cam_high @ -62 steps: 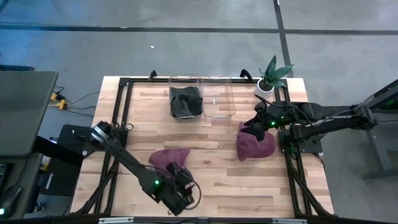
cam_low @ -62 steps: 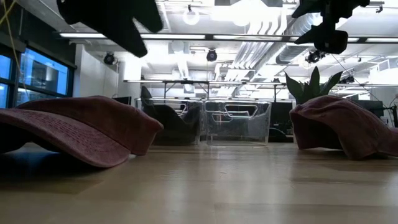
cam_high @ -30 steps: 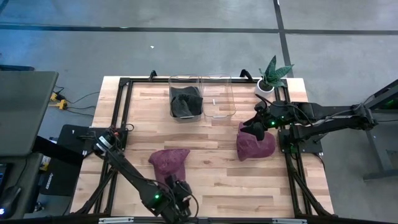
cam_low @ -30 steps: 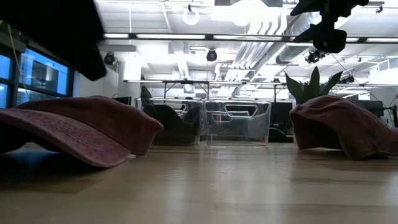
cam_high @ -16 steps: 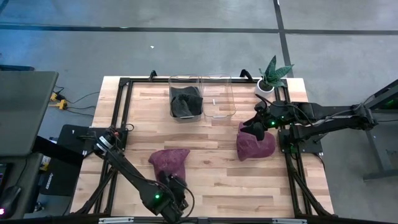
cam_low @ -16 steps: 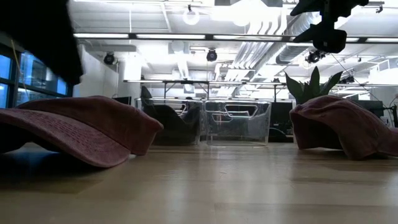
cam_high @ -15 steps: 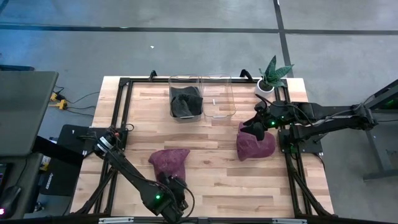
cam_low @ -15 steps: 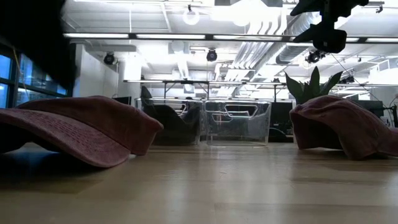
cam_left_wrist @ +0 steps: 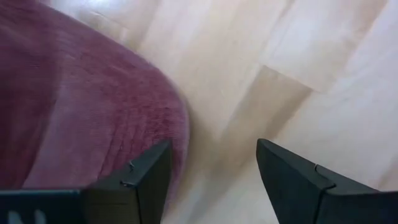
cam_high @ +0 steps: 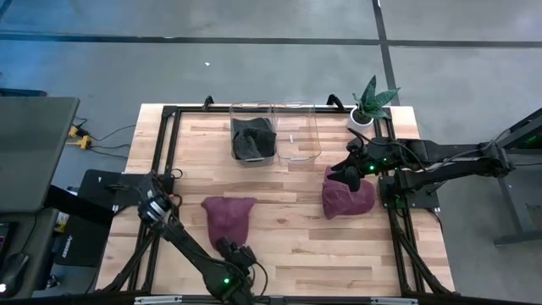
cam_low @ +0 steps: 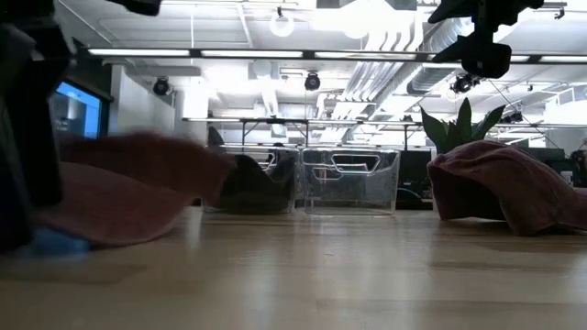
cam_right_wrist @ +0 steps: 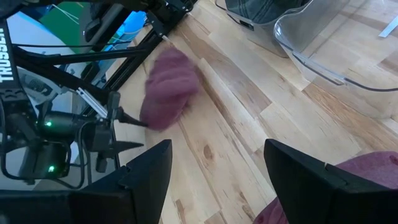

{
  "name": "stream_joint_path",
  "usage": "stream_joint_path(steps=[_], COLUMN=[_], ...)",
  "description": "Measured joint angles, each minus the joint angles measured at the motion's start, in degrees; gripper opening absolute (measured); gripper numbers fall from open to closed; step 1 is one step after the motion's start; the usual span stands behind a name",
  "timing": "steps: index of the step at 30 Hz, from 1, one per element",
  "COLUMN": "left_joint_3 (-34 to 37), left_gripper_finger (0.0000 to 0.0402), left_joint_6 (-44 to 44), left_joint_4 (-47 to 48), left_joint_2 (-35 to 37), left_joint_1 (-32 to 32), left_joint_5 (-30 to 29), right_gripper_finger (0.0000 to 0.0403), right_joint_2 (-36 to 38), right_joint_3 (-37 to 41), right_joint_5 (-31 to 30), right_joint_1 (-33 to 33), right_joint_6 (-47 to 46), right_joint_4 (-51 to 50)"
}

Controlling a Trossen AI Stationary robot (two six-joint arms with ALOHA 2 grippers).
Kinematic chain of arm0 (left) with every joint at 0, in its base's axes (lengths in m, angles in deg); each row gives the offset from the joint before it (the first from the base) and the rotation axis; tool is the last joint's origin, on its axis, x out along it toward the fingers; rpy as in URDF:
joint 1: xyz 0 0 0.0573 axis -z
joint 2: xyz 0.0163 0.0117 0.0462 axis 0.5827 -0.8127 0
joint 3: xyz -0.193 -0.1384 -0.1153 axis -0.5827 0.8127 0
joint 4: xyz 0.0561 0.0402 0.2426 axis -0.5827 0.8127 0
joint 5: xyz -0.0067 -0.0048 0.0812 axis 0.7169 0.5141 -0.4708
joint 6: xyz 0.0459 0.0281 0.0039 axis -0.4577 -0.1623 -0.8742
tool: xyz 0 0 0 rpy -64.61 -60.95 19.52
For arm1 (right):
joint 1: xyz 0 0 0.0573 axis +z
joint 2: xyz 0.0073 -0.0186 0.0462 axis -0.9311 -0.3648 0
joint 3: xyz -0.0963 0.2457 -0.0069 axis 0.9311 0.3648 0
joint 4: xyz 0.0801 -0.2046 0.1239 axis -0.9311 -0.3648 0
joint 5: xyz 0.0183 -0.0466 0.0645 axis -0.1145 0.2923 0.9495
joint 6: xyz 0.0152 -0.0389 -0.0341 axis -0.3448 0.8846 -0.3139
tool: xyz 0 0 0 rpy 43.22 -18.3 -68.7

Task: Pick & Place hat
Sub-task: Put the left red cap into the right transparent bin

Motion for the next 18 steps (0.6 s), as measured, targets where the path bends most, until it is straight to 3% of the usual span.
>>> stream_joint_path(steps=[10, 18], left_joint_3=[-3.4, -3.5], left_gripper_finger=[0.0224, 0.0224], left_joint_6=[-0.2, -2.7], left_joint_4=[6.7, 8.4], left_joint_2=[-0.4, -3.0], left_joint_1=[0.3, 0.9], left_joint_5=[-4.5, -1.0], right_gripper_finger=[0.0250, 0.0250], right_joint_2=[0.0, 0.0], right_joint_3=[0.0, 0.0], right_joint_5=[0.0, 0.0], right_joint_1=[0.0, 0.0], right_joint_6=[0.0, 0.0], right_joint_4=[0.0, 0.0])
